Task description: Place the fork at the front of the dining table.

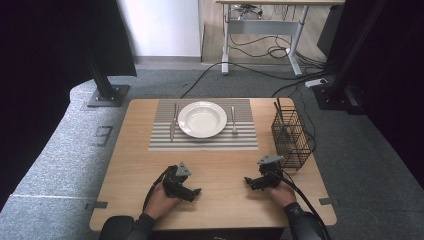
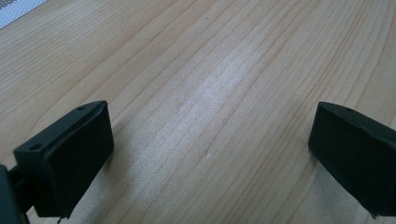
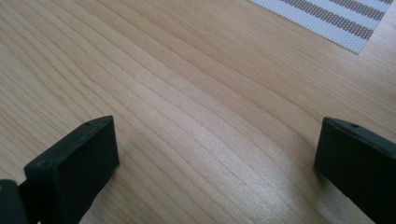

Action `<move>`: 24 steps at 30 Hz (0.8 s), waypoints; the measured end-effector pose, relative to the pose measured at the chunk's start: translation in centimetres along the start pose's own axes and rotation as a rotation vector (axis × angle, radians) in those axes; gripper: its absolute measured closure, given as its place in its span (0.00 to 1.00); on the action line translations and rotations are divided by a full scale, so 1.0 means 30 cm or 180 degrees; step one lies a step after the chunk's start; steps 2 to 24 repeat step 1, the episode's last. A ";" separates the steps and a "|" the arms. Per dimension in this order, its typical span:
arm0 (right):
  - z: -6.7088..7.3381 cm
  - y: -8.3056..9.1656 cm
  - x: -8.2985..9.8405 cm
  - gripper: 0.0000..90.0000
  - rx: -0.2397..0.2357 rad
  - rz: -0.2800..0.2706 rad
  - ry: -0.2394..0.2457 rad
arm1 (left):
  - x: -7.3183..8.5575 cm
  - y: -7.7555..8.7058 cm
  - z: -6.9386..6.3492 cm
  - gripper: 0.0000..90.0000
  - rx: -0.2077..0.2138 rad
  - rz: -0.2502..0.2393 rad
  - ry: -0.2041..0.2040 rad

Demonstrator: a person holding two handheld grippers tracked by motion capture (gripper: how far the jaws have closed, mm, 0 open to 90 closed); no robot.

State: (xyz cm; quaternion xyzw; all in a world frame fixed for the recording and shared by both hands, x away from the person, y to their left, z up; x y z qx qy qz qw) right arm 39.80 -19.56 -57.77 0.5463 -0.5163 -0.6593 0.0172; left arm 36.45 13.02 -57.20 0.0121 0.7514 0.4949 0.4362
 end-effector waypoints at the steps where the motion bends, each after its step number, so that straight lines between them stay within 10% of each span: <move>1: 0.000 0.000 0.000 0.00 0.0000 0.0000 0.0000 | 0.000 0.000 0.000 0.00 0.0000 0.0000 0.0000; 24: 0.000 0.000 0.000 0.00 0.0000 0.0000 0.0000 | 0.000 0.000 0.000 0.00 0.0000 0.0000 0.0000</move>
Point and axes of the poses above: each handheld gripper's, and its own axes: y roughly backward along the jaws, x roughly out of its underside, z roughly to its left, the point moved 3 cm from there along -y, roughly forward along the jaws, and after that the axes turned 11 degrees about y, right-handed, at the moved point
